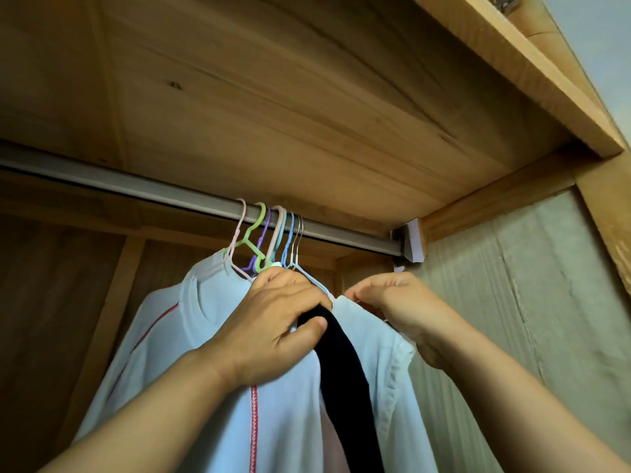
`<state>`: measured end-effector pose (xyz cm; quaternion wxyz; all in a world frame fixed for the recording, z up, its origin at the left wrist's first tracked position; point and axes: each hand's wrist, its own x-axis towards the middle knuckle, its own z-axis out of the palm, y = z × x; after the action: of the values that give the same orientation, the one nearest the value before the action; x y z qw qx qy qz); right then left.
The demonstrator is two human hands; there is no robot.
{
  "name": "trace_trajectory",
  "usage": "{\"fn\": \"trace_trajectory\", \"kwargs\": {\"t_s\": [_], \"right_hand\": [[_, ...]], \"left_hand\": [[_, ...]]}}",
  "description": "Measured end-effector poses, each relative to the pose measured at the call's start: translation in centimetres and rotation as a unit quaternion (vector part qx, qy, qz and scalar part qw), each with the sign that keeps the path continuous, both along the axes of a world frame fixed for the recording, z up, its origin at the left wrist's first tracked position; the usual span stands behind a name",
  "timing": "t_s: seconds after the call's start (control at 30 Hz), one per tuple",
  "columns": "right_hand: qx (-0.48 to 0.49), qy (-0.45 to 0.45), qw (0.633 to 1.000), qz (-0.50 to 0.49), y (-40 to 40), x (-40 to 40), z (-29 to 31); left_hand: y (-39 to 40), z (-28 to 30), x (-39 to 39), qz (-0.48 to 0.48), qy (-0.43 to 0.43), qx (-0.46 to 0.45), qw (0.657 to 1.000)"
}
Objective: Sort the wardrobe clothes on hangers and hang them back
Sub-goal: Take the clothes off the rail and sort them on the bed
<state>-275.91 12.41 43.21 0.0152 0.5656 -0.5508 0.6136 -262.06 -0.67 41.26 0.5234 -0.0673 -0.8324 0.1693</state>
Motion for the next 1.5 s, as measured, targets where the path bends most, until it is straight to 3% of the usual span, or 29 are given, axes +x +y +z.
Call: {"fn": "trace_trajectory", "kwargs": {"t_s": [0.27, 0.47, 0.6, 0.83, 1.1, 1.3, 1.5], "right_hand": [[0.035, 0.026, 0.999, -0.003, -1.9, 1.0, -0.1], [0.034, 0.073, 0.970, -0.230, -3.9, -0.2, 0.6], [0.014, 0.060, 0.977, -0.206, -3.2, 0.5, 0.6], [-0.048, 0.054, 0.957, -0.282, -2.0, -0.6, 1.1], [-0.060, 0.131, 0.936, -0.322, 4.0, -0.3, -0.7], [-0.073, 0.140, 0.924, -0.349, 11.9, 0.0, -5.2], [-0.055, 0.125, 0.903, -0.406, 20.3, 1.8, -12.3]], "left_hand": [[-0.8, -0.2, 1.0, -0.001, -0.023, 0.001, 1.000], [-0.6, -0.6, 1.5, -0.047, -0.004, 0.091, 0.995], [-0.6, -0.4, 1.3, -0.033, -0.005, 0.010, 0.999], [-0.7, -0.2, 0.6, -0.052, 0.010, 0.003, 0.999], [0.7, -0.6, -1.5, -0.065, 0.075, 0.022, 0.995], [5.8, -2.2, -3.6, -0.077, 0.139, 0.122, 0.980], [12.2, -5.7, -6.2, -0.156, 0.127, 0.075, 0.977]]}}
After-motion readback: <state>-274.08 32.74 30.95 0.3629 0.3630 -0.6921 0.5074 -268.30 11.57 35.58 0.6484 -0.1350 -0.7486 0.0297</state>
